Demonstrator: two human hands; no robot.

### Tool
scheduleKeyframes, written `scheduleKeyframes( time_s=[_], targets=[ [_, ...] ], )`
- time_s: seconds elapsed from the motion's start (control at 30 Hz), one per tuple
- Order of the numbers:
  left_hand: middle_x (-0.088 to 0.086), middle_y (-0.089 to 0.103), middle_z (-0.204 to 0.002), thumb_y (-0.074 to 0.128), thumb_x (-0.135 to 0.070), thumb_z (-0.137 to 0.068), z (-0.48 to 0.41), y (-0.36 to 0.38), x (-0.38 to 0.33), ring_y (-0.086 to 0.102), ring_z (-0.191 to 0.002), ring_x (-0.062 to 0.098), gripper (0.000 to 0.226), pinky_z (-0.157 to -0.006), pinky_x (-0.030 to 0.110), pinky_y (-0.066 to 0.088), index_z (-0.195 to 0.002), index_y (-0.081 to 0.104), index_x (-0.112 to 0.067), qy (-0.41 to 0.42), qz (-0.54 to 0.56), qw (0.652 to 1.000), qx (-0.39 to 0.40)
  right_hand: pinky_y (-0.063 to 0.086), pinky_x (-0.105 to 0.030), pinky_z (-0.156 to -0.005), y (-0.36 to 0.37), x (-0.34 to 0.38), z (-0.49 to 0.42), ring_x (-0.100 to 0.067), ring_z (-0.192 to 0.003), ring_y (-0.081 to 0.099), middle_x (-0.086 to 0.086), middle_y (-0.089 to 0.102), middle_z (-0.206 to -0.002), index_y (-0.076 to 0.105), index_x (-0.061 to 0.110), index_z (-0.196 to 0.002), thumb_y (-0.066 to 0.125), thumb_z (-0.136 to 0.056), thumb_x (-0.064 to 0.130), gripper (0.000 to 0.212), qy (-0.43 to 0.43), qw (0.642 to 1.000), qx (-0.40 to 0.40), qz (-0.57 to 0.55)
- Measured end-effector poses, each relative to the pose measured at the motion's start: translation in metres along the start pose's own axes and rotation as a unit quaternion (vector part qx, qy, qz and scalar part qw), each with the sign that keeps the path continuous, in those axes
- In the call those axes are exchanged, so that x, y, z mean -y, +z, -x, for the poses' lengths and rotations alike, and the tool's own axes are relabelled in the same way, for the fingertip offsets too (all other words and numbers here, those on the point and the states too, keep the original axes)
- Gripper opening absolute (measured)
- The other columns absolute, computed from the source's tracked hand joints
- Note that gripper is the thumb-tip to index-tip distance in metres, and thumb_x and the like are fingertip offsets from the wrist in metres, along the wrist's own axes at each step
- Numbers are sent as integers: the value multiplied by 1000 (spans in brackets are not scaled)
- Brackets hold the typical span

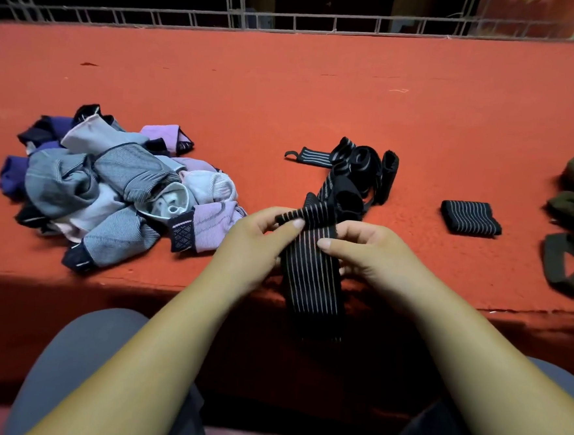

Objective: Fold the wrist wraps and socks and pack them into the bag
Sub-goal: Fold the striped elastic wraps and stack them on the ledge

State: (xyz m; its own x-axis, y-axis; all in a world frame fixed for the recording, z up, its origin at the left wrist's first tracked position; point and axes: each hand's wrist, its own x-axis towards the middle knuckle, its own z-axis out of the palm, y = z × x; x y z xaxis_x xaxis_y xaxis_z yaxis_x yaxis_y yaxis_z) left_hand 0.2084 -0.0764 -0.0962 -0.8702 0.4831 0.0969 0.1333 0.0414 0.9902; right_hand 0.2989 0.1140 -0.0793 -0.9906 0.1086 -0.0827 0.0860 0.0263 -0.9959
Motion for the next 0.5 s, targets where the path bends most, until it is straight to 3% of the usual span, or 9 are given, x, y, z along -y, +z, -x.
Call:
scheduleKeyframes(
  time_s=[0.07, 0.13, 0.2, 0.33, 0.43, 0.5],
  targets=[
    [-3, 78, -100, 68, -42, -99, -1, 0, -2, 70, -93, 17, 25, -90, 48, 57, -108, 78, -21, -21, 29, 999, -39, 42, -20, -52, -2, 0, 0, -10, -61, 55, -5, 60, -77, 60, 17, -84, 68, -100, 7, 20, 13, 1000, 17, 13],
    [-1, 81, -106, 64, -39, -105, -6, -3, -2, 73, -96, 16, 24, -88, 42, 58, -109, 78, -20, -28, 40, 997, -67, 39, -28, -55, -3, -3, -2, -15, -64, 49, -12, 50, -78, 57, 19, -81, 69, -97, 13, 21, 31, 999, 44, -6],
    [2, 81, -110, 61, -32, -107, -8, -4, -5, 73, -96, 17, 23, -81, 36, 60, -114, 77, -17, -56, 101, 992, -55, 48, -28, -61, -4, -3, -2, -16, -69, 58, -10, 60, -82, 66, 16, -89, 72, -96, 24, 12, 38, 997, 42, -44],
    [16, 77, -119, 64, -24, -106, -5, 0, -8, 75, -97, 20, 29, -87, 40, 63, -127, 70, -4, -99, 181, 978, -6, 54, -31, -77, -3, -4, -2, -21, -88, 69, -9, 77, -101, 74, 5, -118, 73, -99, 25, 27, 21, 998, -10, -56],
    [10, 72, -125, 77, -30, -97, -5, 4, -8, 74, -89, 9, 43, -73, 29, 61, -135, 62, -15, -59, 55, 994, -68, 52, -36, -81, -3, -3, -1, -28, -91, 68, -16, 78, -100, 76, 1, -114, 73, -99, 20, 24, 8, 997, -41, -62],
    [-7, 62, -128, 83, -41, -89, -4, 1, -8, 69, -96, 3, 53, -80, 23, 57, -135, 60, -36, 31, -115, 989, -88, 53, -35, -78, -3, -2, 0, -26, -87, 69, -17, 79, -100, 79, 3, -109, 73, -99, 24, 23, 3, 997, -62, -50]
  ],
)
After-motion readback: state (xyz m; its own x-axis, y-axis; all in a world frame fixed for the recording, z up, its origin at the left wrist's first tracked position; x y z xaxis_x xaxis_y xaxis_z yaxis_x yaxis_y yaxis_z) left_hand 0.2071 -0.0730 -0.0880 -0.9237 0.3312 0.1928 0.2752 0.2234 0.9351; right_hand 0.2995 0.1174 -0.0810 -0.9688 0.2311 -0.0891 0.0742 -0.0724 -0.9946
